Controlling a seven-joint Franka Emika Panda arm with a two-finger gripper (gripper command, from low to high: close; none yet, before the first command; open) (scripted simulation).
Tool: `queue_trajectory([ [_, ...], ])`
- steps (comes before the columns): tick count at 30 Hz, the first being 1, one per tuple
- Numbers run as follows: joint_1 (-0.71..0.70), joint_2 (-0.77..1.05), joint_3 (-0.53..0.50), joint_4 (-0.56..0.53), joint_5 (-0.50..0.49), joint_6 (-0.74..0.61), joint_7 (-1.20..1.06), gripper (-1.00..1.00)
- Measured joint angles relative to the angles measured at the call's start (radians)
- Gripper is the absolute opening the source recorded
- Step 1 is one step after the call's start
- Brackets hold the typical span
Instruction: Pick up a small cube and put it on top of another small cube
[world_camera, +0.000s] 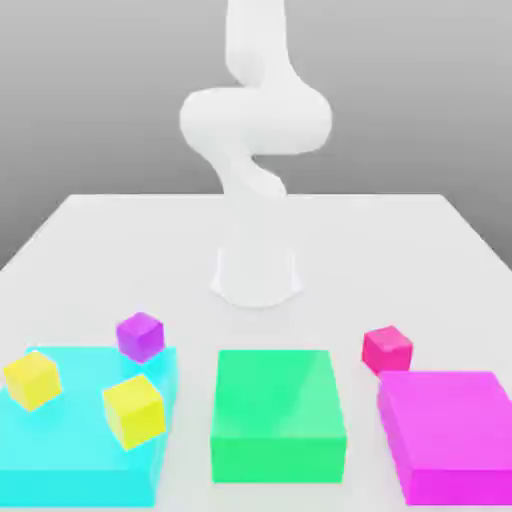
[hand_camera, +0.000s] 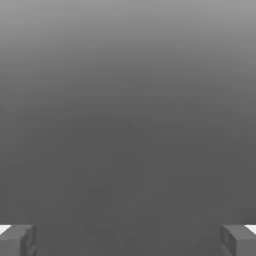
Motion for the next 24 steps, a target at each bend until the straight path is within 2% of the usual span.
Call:
queue_trajectory([
  [24, 0.611, 0.565, -0.009, -0.58, -0.003, 0.483, -1.047, 0.0],
])
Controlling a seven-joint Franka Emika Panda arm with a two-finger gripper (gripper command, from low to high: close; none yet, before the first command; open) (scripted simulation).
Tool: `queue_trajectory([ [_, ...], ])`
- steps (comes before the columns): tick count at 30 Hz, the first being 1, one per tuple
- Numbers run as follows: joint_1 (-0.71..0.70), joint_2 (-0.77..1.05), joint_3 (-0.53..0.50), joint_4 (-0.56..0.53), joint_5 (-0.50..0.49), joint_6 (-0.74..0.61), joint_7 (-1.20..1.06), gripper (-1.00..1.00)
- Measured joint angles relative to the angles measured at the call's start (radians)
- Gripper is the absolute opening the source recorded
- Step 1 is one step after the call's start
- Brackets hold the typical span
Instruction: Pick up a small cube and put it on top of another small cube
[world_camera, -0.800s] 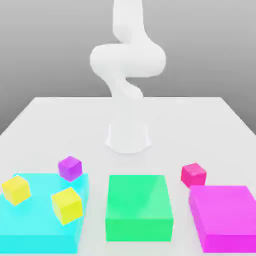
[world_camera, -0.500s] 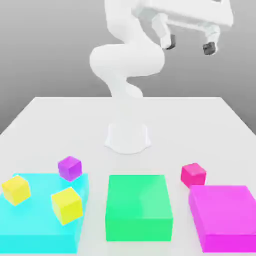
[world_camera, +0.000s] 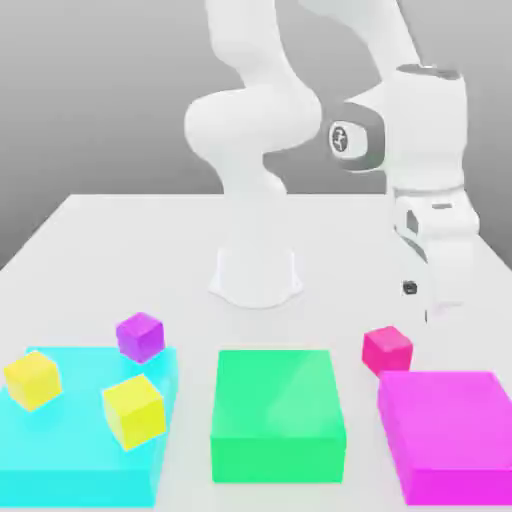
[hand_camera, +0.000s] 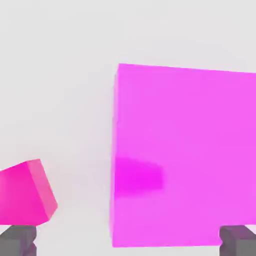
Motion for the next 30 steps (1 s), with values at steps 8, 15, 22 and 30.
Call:
queue_trajectory([
  [8, 0.051, 0.258, 0.012, -0.027, 0.0, 0.216, -0.108, 0.0],
  [15, 0.051, 0.366, 0.011, -0.009, -0.001, 0.305, -0.107, -1.0],
  [22, 0.049, 0.255, 0.013, -0.028, -0.001, 0.212, -0.107, -1.0],
  [30, -0.051, -0.008, -0.067, -0.044, -0.056, -0.027, -0.205, -1.0],
])
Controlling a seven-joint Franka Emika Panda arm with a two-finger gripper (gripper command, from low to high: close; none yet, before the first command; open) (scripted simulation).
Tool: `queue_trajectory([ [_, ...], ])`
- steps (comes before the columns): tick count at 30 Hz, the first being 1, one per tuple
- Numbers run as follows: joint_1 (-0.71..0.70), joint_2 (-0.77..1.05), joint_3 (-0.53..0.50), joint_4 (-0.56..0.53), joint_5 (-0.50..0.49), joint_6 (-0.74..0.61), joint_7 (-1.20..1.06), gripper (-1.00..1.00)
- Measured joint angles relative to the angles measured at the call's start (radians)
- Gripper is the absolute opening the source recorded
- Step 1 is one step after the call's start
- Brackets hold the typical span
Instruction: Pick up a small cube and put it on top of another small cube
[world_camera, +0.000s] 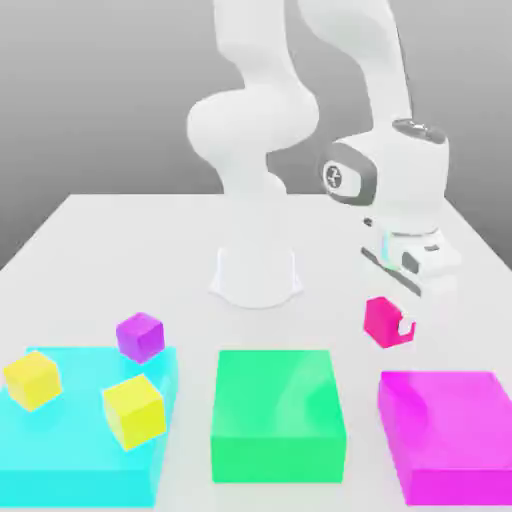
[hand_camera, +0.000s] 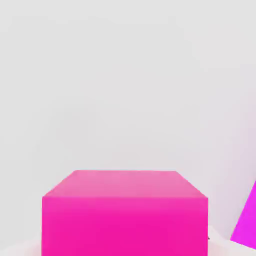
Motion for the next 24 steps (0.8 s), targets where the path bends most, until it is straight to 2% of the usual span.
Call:
queue_trajectory([
  [16, -0.628, -0.386, -0.476, 0.084, -0.357, -0.447, -0.578, -1.0],
  [18, -0.644, -0.354, -0.514, 0.079, -0.372, -0.41, -0.606, -1.0],
  [23, -0.622, -0.193, -0.578, 0.048, -0.375, -0.219, -0.628, -1.0],
  [24, -0.619, -0.173, -0.585, 0.045, -0.375, -0.195, -0.63, 1.0],
])
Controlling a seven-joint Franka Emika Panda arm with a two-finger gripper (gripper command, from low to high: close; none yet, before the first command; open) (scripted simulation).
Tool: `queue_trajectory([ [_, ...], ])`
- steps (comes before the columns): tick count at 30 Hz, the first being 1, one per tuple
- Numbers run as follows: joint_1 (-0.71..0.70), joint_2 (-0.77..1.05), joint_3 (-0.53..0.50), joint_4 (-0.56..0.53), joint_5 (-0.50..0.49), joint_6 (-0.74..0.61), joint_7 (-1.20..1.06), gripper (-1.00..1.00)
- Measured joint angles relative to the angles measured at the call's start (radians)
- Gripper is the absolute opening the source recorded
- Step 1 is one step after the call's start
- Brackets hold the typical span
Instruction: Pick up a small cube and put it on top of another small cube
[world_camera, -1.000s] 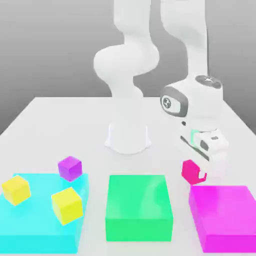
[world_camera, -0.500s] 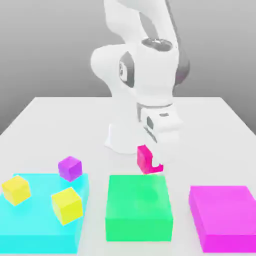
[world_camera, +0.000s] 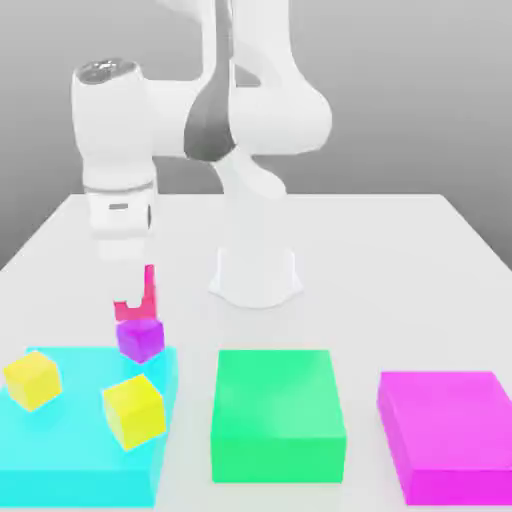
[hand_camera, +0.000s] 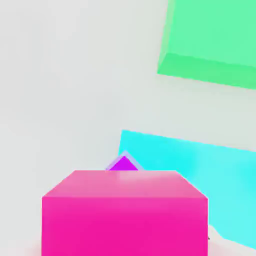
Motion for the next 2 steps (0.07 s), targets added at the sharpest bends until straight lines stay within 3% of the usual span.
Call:
queue_trajectory([
  [2, 0.0, 0.0, 0.0, 0.0, 0.0, 0.0, 0.0, 1.0],
])
